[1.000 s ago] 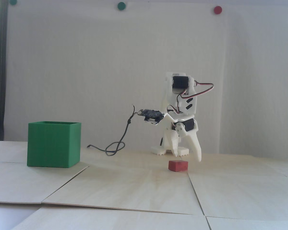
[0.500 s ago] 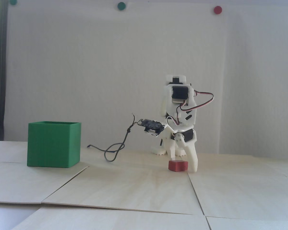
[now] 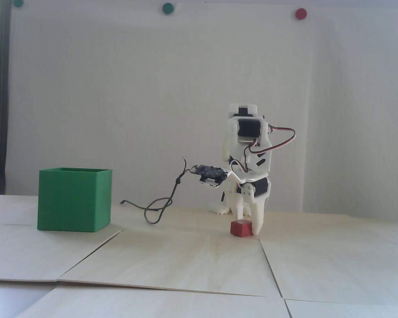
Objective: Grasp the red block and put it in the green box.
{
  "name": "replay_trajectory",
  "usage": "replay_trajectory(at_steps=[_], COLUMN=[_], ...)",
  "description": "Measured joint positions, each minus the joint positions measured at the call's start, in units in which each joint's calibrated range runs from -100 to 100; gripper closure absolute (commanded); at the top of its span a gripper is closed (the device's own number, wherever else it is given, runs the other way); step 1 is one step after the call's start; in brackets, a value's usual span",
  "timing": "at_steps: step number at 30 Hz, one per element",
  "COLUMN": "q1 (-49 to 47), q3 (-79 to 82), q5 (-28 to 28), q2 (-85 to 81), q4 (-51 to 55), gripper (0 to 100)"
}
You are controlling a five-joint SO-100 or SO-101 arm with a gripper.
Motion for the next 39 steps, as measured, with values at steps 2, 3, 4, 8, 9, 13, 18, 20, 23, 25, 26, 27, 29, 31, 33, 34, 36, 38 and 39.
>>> replay_trajectory(at_steps=[2, 3, 4, 8, 9, 13, 18, 20, 23, 25, 26, 27, 29, 31, 33, 34, 36, 38, 39], q1=[0.0, 0.0, 0.08, 0.23, 0.69, 3.67, 9.17, 11.46, 14.75, 16.74, 17.65, 18.57, 20.18, 21.63, 22.93, 23.69, 25.3, 26.98, 27.74], q3=[0.0, 0.0, 0.0, -3.4, -5.28, -13.79, -24.62, -28.38, -33.48, -36.35, -37.6, -38.59, -39.57, -39.75, -39.84, -39.84, -39.84, -39.84, -39.84], q5=[0.0, 0.0, 0.0, 0.0, 0.0, -0.21, 0.0, 0.0, 0.0, 0.0, 0.0, 0.0, 0.0, 0.0, -0.31, -0.72, -1.49, -2.11, -2.36], q2=[0.0, 0.0, 0.0, 0.0, 0.0, 0.0, 0.0, 0.0, 0.0, 0.0, 0.0, 0.0, -0.17, -1.16, -3.32, -4.65, -7.8, -10.46, -11.46], q4=[0.0, 0.0, 0.0, 0.75, 1.08, 1.25, 1.25, 1.25, 1.25, 1.25, 1.25, 1.33, 1.33, 1.33, 1.33, 1.33, 1.33, 1.33, 1.33], gripper=[98, 98, 98, 98, 98, 98, 98, 98, 98, 98, 98, 98, 98, 98, 98, 98, 98, 98, 98])
